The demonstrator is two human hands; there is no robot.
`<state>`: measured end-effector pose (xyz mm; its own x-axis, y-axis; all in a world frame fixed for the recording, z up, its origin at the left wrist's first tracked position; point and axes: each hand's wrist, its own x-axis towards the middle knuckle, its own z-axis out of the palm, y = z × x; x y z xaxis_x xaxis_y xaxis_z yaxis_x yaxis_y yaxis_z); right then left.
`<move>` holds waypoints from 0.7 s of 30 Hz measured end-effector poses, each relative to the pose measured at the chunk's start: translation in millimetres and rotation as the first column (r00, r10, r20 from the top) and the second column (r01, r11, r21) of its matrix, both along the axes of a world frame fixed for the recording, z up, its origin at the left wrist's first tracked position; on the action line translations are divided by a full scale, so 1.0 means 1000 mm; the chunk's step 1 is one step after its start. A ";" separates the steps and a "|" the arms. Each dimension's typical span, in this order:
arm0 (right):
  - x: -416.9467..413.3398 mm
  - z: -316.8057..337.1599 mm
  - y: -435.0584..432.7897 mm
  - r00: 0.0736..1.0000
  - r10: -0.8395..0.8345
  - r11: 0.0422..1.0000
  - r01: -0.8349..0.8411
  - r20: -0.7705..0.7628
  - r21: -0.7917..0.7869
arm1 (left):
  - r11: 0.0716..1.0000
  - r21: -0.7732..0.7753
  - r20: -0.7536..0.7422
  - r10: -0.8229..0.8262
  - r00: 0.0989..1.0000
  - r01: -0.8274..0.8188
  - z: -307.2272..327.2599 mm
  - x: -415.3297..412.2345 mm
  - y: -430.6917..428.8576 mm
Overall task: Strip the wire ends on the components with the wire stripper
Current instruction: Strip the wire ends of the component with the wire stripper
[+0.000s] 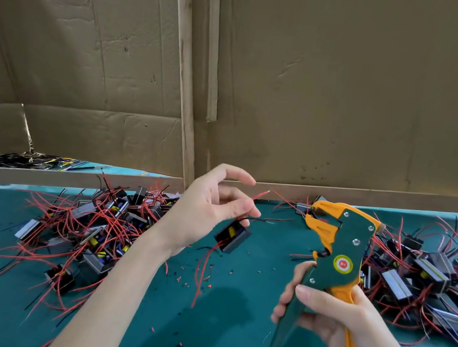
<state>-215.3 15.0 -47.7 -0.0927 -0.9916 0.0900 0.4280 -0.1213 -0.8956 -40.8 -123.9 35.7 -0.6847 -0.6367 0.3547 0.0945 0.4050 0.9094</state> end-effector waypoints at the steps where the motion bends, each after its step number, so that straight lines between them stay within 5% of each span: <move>1: -0.001 0.001 0.000 1.000 -0.004 1.000 0.004 -0.005 0.005 | 1.000 0.001 0.003 -0.013 1.000 0.013 0.000 0.000 0.001; 21: 0.004 0.003 0.007 0.977 0.154 0.988 -0.149 -0.148 0.045 | 0.989 0.065 0.109 -0.142 0.984 0.136 -0.008 -0.018 0.018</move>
